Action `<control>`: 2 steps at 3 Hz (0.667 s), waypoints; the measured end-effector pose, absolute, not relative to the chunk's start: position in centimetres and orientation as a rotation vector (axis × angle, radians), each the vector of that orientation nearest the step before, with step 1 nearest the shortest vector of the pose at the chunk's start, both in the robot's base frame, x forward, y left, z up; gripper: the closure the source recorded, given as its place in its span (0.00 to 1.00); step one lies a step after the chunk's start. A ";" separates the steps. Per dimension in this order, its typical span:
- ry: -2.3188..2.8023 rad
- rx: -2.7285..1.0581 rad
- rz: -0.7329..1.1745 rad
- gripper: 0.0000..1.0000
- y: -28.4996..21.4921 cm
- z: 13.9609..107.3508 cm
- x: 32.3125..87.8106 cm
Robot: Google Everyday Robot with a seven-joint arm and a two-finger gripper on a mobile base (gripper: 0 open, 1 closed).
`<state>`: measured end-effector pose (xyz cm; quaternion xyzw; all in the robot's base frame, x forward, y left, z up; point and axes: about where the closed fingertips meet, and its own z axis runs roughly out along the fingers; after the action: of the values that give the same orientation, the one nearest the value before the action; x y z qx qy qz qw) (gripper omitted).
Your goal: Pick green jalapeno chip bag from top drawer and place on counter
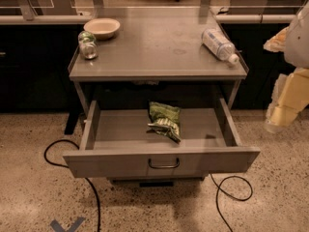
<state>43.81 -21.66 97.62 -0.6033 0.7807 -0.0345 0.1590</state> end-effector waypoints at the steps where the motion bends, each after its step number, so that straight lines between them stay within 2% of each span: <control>1: 2.232 -1.725 -0.098 0.00 -21.7 97.6 43.8; 2: 2.218 -1.731 -0.104 0.00 -21.5 97.7 44.1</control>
Offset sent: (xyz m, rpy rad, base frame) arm 0.0083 0.0021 -0.0038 -0.0019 -0.0023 0.0302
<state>44.10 -21.55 97.68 -0.6067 0.7773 -0.0364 0.1623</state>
